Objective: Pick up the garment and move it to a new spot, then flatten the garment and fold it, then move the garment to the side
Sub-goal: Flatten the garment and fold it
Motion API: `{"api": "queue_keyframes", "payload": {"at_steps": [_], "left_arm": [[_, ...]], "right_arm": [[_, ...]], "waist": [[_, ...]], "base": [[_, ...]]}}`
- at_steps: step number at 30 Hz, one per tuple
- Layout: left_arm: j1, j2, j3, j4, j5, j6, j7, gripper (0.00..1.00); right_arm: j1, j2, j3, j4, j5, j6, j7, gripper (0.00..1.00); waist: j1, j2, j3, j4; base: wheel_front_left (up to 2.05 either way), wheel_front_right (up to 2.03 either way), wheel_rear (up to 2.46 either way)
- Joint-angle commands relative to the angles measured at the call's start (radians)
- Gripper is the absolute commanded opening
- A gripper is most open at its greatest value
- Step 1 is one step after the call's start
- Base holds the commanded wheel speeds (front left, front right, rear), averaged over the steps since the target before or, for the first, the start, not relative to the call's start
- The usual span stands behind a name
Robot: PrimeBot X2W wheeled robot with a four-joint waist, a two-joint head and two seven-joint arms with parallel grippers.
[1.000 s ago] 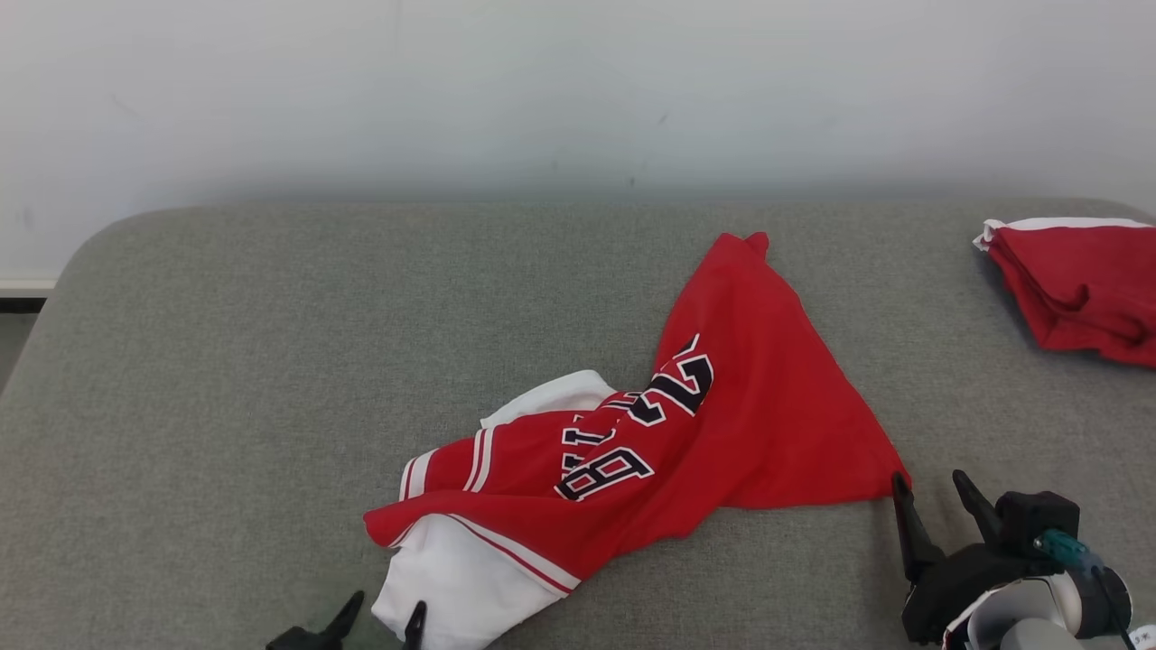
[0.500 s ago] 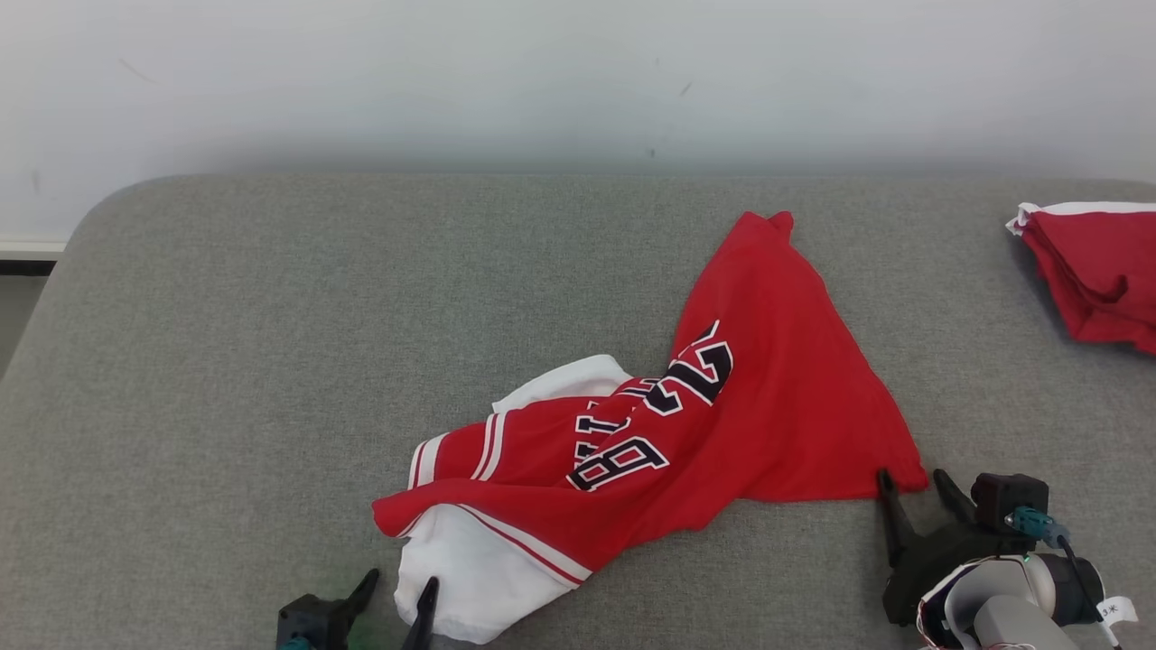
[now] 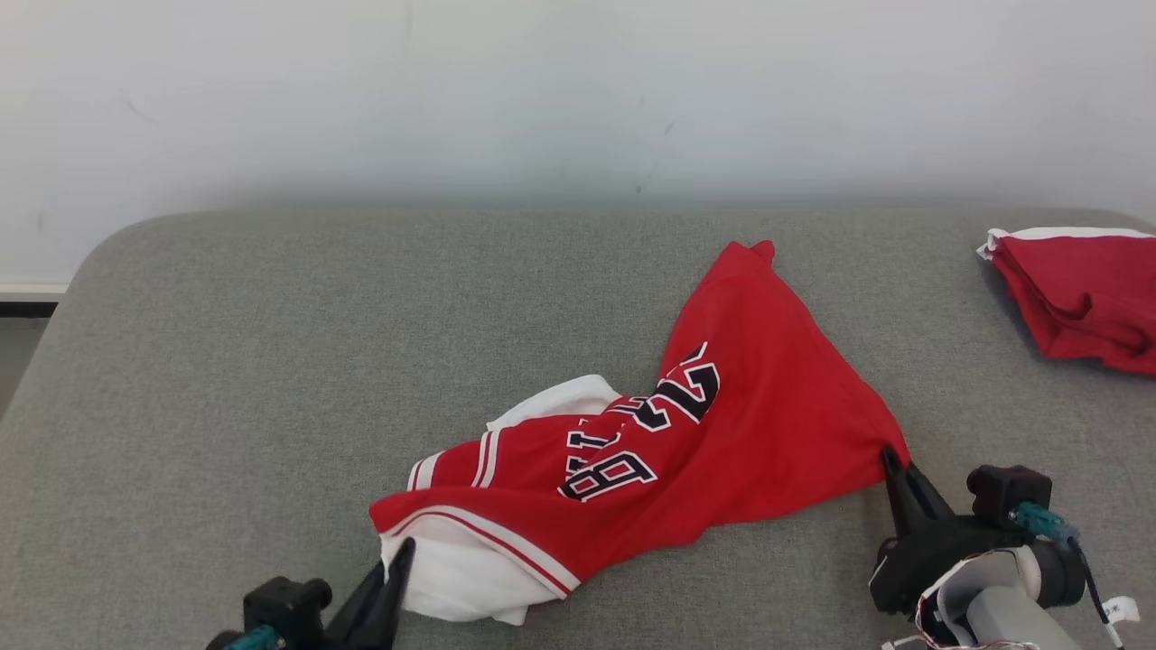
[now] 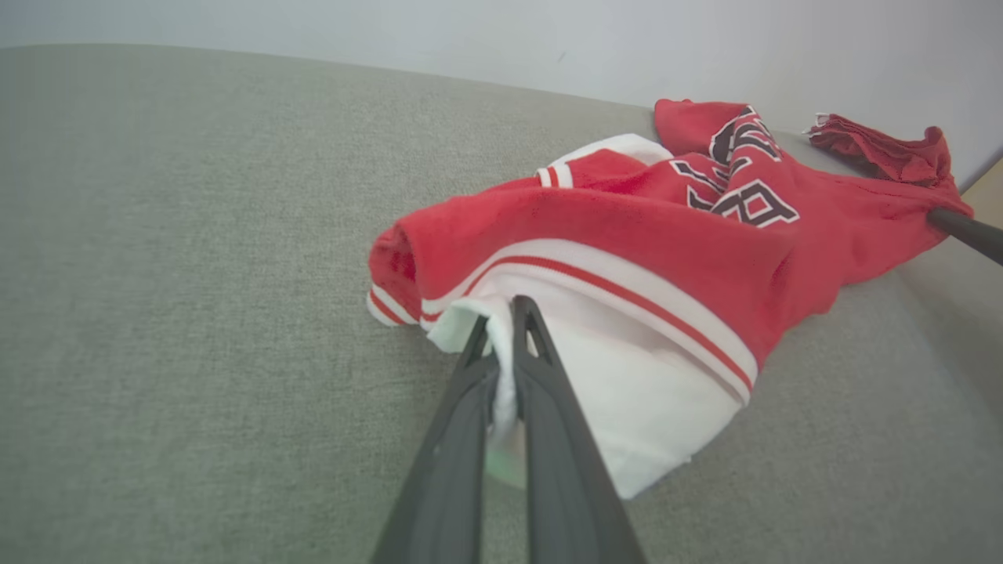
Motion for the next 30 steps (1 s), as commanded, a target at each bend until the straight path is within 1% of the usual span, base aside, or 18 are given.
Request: {"api": "queue_keyframes", "payload": {"at_steps": [1, 6, 10, 12, 14, 15, 17, 18, 21, 23, 26, 30], "left_arm": [[0.004, 0.014, 0.015, -0.032, 0.006, 0.002, -0.003, 0.0], [-0.061, 0.063, 0.048, -0.167, -0.004, 0.002, -0.003, 0.0], [-0.176, 0.107, 0.037, -0.259, -0.031, 0.002, 0.048, 0.0], [-0.261, 0.141, 0.032, -0.288, -0.042, 0.002, 0.082, 0.0], [-0.353, 0.155, 0.026, -0.305, -0.071, 0.002, 0.116, 0.0], [-0.466, 0.174, 0.03, -0.31, -0.103, 0.002, 0.155, 0.0], [-0.582, 0.183, 0.028, -0.292, -0.139, 0.002, 0.185, 0.0], [-0.647, 0.193, 0.026, -0.282, -0.145, 0.002, 0.203, 0.0], [-0.839, 0.197, 0.024, -0.228, -0.19, 0.002, 0.233, 0.0], [-0.975, 0.214, 0.011, -0.178, -0.189, 0.002, 0.256, 0.0], [-1.166, 0.219, -0.001, -0.097, -0.193, 0.002, 0.26, 0.0], [-1.396, 0.206, 0.008, 0.028, -0.2, 0.002, 0.235, 0.0]], "right_arm": [[0.002, -0.008, 0.011, -0.027, 0.016, -0.002, -0.004, 0.0], [-0.057, -0.044, 0.049, -0.149, 0.078, -0.002, 0.011, 0.0], [-0.145, -0.066, 0.066, -0.232, 0.12, -0.002, 0.062, 0.0], [-0.207, -0.075, 0.067, -0.26, 0.136, -0.002, 0.099, 0.0], [-0.279, -0.08, 0.062, -0.276, 0.153, -0.002, 0.132, 0.0], [-0.369, -0.083, 0.051, -0.284, 0.172, -0.002, 0.174, 0.0], [-0.464, -0.087, 0.042, -0.275, 0.178, -0.002, 0.209, 0.0], [-0.521, -0.084, 0.034, -0.271, 0.186, -0.002, 0.231, 0.0], [-0.696, -0.071, -0.001, -0.237, 0.191, -0.002, 0.284, 0.0], [-0.832, -0.059, -0.021, -0.207, 0.183, -0.002, 0.313, 0.0], [-1.01, -0.04, -0.044, -0.154, 0.167, -0.002, 0.33, 0.0], [-1.235, -0.003, -0.072, -0.061, 0.139, -0.002, 0.33, 0.0]], "waist": [[0.0, -0.0001, -0.006, -0.001], [0.0, -0.0001, -0.004, -0.005], [0.0, -0.0001, 0.029, -0.01], [0.0, -0.0001, 0.06, -0.015], [0.0, -0.0001, 0.098, -0.019], [0.0, -0.0001, 0.154, -0.023], [0.0, -0.0001, 0.209, -0.023], [0.0, -0.0001, 0.244, -0.026], [0.0, -0.0001, 0.336, -0.033], [0.0, -0.0001, 0.398, -0.039], [0.0, -0.0001, 0.463, -0.048], [0.0, -0.0001, 0.529, -0.056]], "base": [[0.0, 0.0, 0.0], [0.0, 0.0, 0.0], [0.0, 0.0, 0.0], [0.0, 0.0, 0.0], [0.0, 0.0, 0.0], [0.0, 0.0, 0.0], [0.0, 0.0, 0.0], [0.0, 0.0, 0.0], [0.0, 0.0, 0.0], [0.0, 0.0, 0.0], [0.0, 0.0, 0.0], [0.0, 0.0, 0.0]]}}
